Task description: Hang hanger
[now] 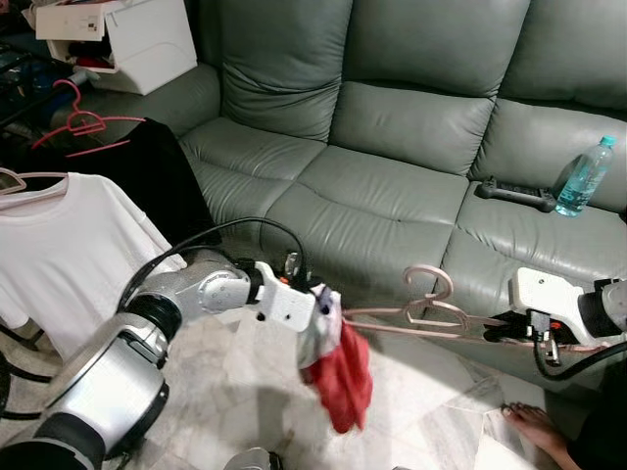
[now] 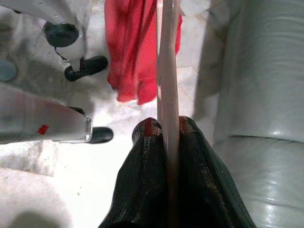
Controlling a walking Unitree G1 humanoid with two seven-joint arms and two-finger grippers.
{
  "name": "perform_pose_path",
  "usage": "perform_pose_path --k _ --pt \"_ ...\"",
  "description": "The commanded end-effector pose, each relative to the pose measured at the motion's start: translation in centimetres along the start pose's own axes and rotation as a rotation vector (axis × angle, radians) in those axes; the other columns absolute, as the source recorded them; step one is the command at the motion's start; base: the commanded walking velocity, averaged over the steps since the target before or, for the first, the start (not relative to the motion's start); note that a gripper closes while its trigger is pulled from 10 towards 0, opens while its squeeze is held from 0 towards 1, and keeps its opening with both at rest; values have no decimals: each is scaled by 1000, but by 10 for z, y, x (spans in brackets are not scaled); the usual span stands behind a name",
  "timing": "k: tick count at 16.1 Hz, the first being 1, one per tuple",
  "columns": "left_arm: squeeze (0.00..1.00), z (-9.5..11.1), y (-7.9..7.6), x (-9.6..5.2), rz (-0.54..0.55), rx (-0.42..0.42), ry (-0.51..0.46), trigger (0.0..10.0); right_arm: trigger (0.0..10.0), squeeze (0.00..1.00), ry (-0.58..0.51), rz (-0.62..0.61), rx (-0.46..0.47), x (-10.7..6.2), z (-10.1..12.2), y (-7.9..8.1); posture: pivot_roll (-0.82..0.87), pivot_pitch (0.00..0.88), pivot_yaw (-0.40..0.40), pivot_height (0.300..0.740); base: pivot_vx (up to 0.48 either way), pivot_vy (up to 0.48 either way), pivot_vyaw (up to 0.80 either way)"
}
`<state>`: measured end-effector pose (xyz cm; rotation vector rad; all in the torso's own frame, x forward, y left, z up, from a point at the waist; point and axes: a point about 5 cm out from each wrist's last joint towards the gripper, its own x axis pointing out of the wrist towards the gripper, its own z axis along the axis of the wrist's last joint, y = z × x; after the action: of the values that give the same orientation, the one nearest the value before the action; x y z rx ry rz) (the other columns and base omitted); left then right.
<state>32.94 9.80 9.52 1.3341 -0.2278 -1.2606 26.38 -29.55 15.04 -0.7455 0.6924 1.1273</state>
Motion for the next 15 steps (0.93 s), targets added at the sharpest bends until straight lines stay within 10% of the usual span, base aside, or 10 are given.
perform_pose_path --k 1,6,15 --pt "0 -1 10 -3 22 41 2 10000 10000 0 -33 3 -32 -5 11 -4 -120 42 98 740 0 0 0" --pt "0 11 6 1 27 125 -92 10000 10000 0 -37 28 -57 7 15 -6 -104 43 98 740 0 0 0" --pt "0 -21 13 -7 136 30 175 10000 10000 0 176 63 -205 -30 24 5 -135 48 115 740 0 0 0"
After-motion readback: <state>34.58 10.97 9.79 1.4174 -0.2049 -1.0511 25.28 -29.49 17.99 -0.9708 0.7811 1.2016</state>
